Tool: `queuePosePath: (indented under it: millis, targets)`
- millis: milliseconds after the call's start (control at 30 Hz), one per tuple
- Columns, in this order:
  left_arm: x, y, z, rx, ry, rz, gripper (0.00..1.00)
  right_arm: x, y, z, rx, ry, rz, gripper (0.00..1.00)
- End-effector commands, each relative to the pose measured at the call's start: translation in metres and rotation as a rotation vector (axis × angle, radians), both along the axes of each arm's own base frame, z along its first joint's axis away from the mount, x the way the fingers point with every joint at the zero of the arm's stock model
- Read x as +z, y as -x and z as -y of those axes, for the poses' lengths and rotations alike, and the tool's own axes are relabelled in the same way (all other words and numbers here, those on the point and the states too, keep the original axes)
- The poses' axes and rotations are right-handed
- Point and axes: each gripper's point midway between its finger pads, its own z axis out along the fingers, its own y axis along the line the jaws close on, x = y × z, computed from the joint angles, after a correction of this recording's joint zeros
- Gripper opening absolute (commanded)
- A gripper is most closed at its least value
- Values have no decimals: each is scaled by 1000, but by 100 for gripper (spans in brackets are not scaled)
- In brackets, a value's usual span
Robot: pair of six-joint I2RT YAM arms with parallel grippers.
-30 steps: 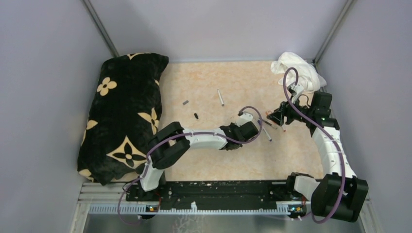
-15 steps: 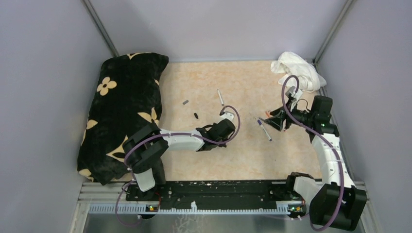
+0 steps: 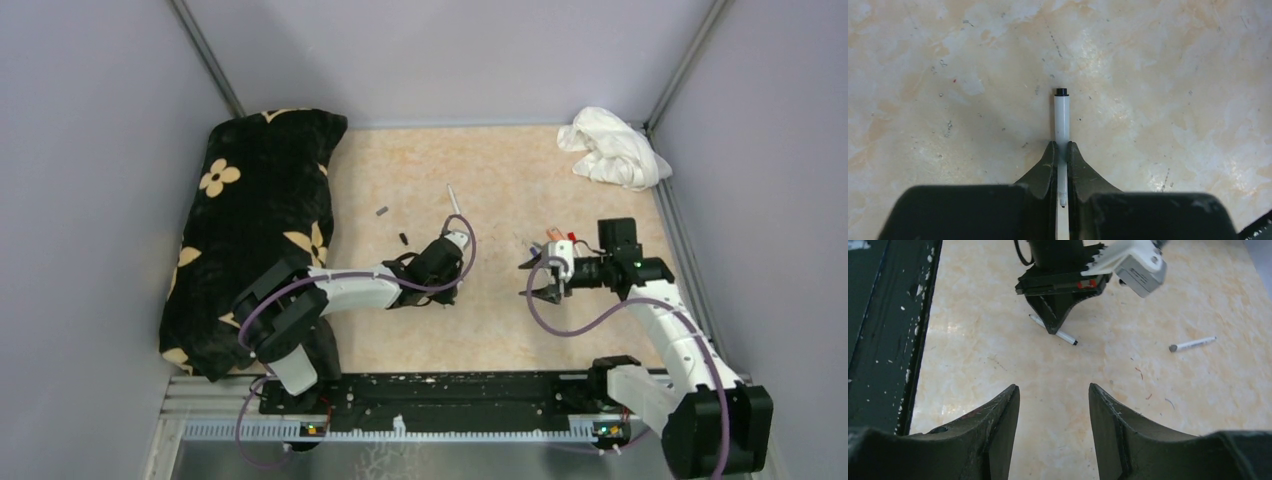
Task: Insert the pens into the pen caps
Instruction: Pick up the pen from the center of the board.
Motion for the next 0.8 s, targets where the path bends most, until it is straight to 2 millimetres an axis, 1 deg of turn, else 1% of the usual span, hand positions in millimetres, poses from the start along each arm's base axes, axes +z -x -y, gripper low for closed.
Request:
queuePosePath:
  millis: [0,67,167,300,433,600,767]
  targets:
    - [13,11,12,-93,83,-37,0,-10,1,-15,175,111,243,51]
    - [19,15,19,-126,132,-52,0,-21,1,-17,232,160,335,51]
    - [26,20,27,-166,192,-81,0,-32,-3,-20,257,203,391,50]
    - [37,26,38,-221,258,-112,0,-50,-2,-24,303,278,428,50]
    - [48,36,50,-292,322,-160,0,-65,-4,-29,323,340,451,50]
    - [59,50,64,-370,391,-223,0,-78,-2,-36,333,378,461,50]
    - [63,58,74,-420,434,-272,0,-91,-3,-41,331,427,475,52]
